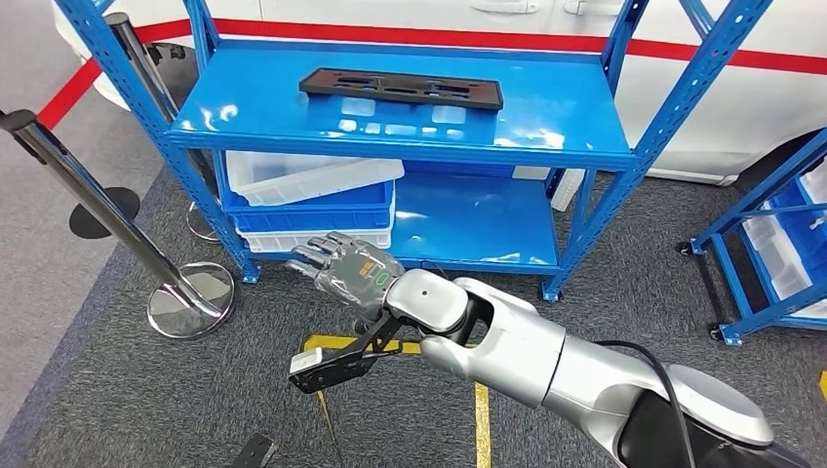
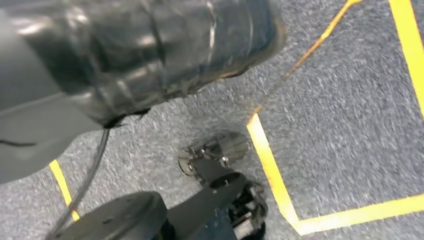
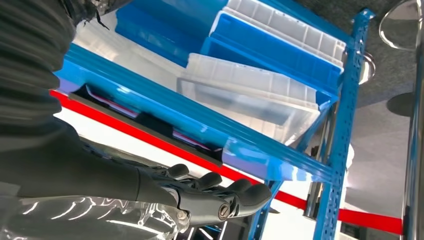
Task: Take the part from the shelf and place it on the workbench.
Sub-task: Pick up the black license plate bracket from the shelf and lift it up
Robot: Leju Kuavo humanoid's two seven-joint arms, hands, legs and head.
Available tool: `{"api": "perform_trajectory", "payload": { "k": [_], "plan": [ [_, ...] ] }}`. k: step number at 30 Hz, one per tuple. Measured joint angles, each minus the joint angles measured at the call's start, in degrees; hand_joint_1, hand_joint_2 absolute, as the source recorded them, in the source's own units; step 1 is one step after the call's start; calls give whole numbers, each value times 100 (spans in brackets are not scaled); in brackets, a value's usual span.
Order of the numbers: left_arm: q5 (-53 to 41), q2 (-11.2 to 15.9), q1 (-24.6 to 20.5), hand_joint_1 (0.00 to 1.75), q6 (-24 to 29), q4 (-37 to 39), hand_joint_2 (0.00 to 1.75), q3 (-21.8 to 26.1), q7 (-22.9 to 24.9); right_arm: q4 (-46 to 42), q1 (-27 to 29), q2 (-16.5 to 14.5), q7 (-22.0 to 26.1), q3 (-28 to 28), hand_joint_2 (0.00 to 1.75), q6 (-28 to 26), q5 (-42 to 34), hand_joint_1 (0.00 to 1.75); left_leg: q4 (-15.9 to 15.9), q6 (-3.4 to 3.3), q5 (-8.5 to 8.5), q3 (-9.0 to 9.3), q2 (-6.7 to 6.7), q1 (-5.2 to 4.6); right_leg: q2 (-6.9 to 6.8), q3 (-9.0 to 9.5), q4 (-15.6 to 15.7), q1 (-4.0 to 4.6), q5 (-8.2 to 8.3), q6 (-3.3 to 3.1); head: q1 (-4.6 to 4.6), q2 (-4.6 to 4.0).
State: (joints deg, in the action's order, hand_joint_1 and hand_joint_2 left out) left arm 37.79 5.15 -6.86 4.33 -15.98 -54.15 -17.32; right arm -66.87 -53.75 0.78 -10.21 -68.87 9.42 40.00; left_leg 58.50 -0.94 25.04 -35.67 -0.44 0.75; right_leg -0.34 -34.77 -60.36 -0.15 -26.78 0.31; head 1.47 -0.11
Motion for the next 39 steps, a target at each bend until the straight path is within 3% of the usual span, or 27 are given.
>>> {"api": "perform_trajectory", "payload": {
  "k": [1,4,6,8,14,16,18,19,22,23,26,28,32,34,36,37,38,39],
  "plan": [
    [-6,-1,-4,0,10,2,0,-12,4,23,0,-2,-18,0,175,-39,32,0,-13,-27,-5,12,-3,2,5,-100,-220,-2,-131,16,-2,0],
    [-33,2,-11,0,30,10,0,-53,24,102,23,-13,-71,0,175,-131,107,0,-12,-78,4,21,-11,-17,16,-636,-1293,1,-567,19,-8,0],
    [-43,5,-6,0,23,19,0,-61,31,149,53,-16,-95,0,175,-159,130,0,-6,-91,13,28,-25,-28,17,-783,-1526,2,-532,1,-8,0],
    [-44,5,-6,0,18,22,0,-62,31,167,66,-17,-103,0,175,-169,138,0,-2,-96,17,34,-36,-30,18,-759,-1443,3,-427,-11,-9,0],
    [-45,5,-6,0,14,24,0,-62,31,173,66,-20,-106,0,175,-171,142,0,0,-95,19,37,-41,-31,20,-710,-1334,5,-354,-20,-8,0],
    [-45,4,-6,0,6,25,0,-63,31,196,60,-34,-118,1,175,-190,169,0,8,-90,31,53,-59,-32,27,-471,-823,15,-70,-61,-8,0],
    [-45,-6,-8,0,-1,25,0,-69,31,245,43,-75,-147,3,175,-226,207,0,16,-42,41,45,-79,-33,45,-152,-138,48,168,-130,-8,0],
    [-45,-10,-8,0,-2,25,0,-73,32,278,31,-108,-171,5,175,-258,222,0,163,9,137,-25,-73,-29,47,-53,57,47,203,-167,-2,0],
    [-47,-15,0,0,-2,27,0,-98,55,393,29,-191,-290,13,175,-378,279,0,1345,165,629,-607,-27,9,25,64,243,19,221,-238,13,0],
    [-47,-15,5,0,-2,28,0,-105,65,421,36,-199,-328,15,175,-413,297,0,1496,185,619,-698,-18,22,23,67,238,18,213,-237,13,0],
    [-46,-13,2,0,-2,34,0,-108,72,477,37,-214,-436,54,175,-553,367,0,539,192,116,-248,23,36,28,70,185,15,166,-191,15,0],
    [-45,-15,-11,0,-3,36,0,-119,65,511,38,-220,-505,108,175,-670,419,0,83,143,2,-26,27,16,29,55,145,30,134,-140,14,0],
    [-42,-20,14,0,-8,36,0,-150,59,566,50,-220,-622,226,175,-842,450,0,-10,5,14,23,11,9,26,19,64,20,53,-41,10,0],
    [-32,-24,12,0,-15,36,0,-157,56,592,59,-220,-684,306,175,-899,398,0,-41,-58,15,61,12,13,30,-216,-424,11,-205,-5,-3,0],
    [-12,-23,9,0,-21,37,0,-162,55,626,82,-220,-762,377,175,-954,312,0,-41,-99,35,78,11,-5,31,-624,-1189,10,-483,1,-11,0],
    [-1,-22,13,0,-21,38,0,-163,55,646,99,-219,-795,400,175,-972,283,0,-38,-109,49,89,6,-13,31,-773,-1425,10,-506,-3,-10,0],
    [6,-22,17,0,-21,40,0,-163,55,667,114,-219,-818,420,175,-982,265,0,-33,-113,65,106,-2,-19,31,-820,-1448,11,-415,-16,-12,0],
    [10,-23,20,0,-21,42,0,-163,55,685,122,-218,-831,439,175,-989,257,0,-26,-110,85,131,-13,-23,32,-748,-1231,14,-220,-38,-12,0]
  ]
}}
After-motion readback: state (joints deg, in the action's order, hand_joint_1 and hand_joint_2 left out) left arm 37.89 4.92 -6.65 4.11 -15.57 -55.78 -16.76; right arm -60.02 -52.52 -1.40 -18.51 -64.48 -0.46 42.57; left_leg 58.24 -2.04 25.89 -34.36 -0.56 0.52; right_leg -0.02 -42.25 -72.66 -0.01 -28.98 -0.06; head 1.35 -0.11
